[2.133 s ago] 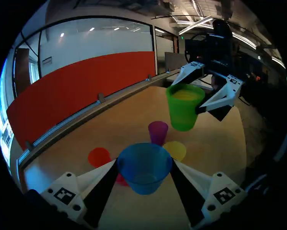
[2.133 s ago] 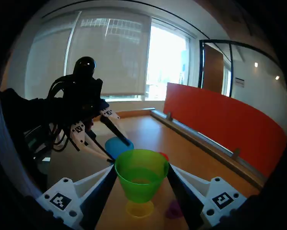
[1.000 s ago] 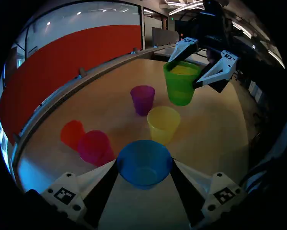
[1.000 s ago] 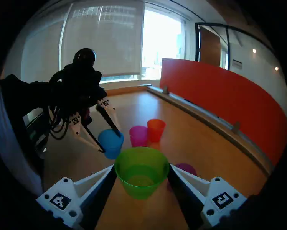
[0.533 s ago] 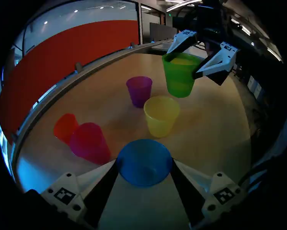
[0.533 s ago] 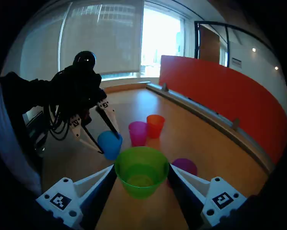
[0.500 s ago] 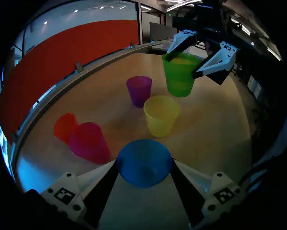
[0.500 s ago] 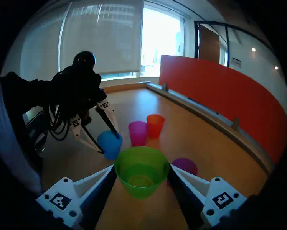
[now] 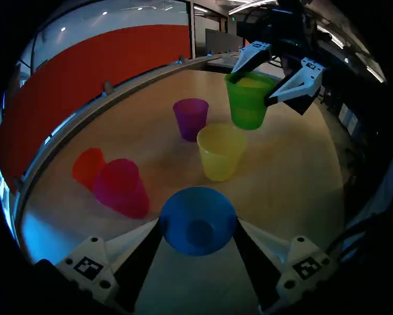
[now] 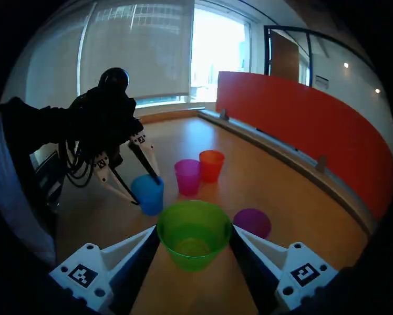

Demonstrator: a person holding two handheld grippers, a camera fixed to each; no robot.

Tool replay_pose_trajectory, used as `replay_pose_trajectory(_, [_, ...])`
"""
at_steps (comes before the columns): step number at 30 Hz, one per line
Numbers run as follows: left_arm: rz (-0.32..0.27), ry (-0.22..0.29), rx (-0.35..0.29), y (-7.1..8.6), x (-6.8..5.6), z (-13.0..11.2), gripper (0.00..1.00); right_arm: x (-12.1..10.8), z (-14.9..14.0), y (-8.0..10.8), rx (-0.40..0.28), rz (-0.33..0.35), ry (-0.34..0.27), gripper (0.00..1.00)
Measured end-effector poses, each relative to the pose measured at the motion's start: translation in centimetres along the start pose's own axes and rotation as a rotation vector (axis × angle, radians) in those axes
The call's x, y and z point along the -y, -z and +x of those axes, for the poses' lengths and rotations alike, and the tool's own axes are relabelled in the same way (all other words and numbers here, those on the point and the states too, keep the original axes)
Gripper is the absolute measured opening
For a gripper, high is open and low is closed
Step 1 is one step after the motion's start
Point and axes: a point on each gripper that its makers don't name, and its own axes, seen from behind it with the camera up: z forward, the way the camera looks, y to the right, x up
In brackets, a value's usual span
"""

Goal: Pour water

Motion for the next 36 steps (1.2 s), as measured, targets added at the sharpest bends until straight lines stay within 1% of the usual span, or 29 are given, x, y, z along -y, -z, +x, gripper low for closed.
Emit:
replay_pose_trajectory(6, [0.007, -0.013, 0.017, 0.1, 0.1, -0.7, 0.90, 0.0, -0.9, -0.1, 0.013, -0.004, -0.005, 0.92])
replay_pose_trajectory(10, [0.002, -0.020, 0.029, 0.2, -0.1, -1.0, 0.90, 0.1, -1.6, -0.1, 0.022, -0.002, -0.009, 0.93])
replay_pose_trajectory(14, [-0.005, -0.024, 0.036, 0.4, -0.4, -1.3, 0.94, 0.1, -2.2, -0.2, 0.031, -0.002, -0.014, 0.92])
replay_pose_trajectory(26, [0.009, -0.019, 0.070, 0.9, -0.5, -2.4, 0.94, 0.3, -4.8, -0.6, 0.069, -0.003, -0.034, 0.92])
replay_pose_trajectory(36, [0.016, -0.033, 0.083, 1.4, -0.8, -2.7, 0.94, 0.5, -6.5, -1.3, 0.098, 0.004, -0.039, 0.92])
